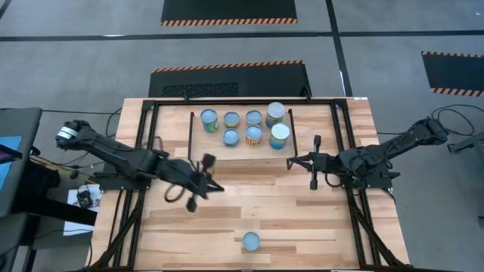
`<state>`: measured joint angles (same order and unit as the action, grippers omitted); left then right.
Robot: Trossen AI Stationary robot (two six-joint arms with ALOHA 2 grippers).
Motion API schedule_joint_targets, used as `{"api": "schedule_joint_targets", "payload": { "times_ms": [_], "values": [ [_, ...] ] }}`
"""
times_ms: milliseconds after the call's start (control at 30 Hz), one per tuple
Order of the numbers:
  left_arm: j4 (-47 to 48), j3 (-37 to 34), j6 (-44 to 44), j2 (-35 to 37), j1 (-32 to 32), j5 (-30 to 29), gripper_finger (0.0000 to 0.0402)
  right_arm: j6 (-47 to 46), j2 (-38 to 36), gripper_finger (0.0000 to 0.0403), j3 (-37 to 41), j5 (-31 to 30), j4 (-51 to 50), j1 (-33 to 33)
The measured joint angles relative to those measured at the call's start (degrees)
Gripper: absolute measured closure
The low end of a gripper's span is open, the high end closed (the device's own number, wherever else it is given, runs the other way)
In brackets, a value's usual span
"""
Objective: Pick and place cans onto a shelf
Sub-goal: Put the white can on the shelf
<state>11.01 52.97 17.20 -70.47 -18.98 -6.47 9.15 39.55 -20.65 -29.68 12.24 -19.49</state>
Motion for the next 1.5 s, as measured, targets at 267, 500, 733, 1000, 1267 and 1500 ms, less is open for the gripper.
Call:
{"api": "schedule_joint_targets", "payload": {
  "times_ms": [267,500,733,1000,1267,1500],
  "values": [
    [2.36,11.51,-0.93,-16.29,-3.68,6.57,0.0399,-6.43,0.23,0.0396,2.79,-0.02,0.64,1.69],
    [4.02,17.85,-1.94,-25.60,-8.30,4.51,0.0371,-11.28,1.24,0.0396,3.90,-0.39,0.71,1.01],
    [1.88,21.98,-6.86,-32.56,-12.34,3.71,0.0315,-16.28,6.15,0.0395,4.33,-0.51,1.58,0.68],
    [-5.16,22.51,-9.26,-38.13,-15.59,-1.72,0.0287,-16.24,13.95,0.0395,4.33,-1.77,11.19,0.49],
    [-9.16,22.51,-10.27,-41.31,-16.17,-4.54,0.0287,-17.25,20.75,0.0395,4.33,-1.92,17.33,-2.86],
    [-9.48,22.54,-11.89,-43.25,-16.22,-5.53,0.0287,-17.40,24.04,0.0395,4.31,-4.15,20.60,-5.36]
  ]
}}
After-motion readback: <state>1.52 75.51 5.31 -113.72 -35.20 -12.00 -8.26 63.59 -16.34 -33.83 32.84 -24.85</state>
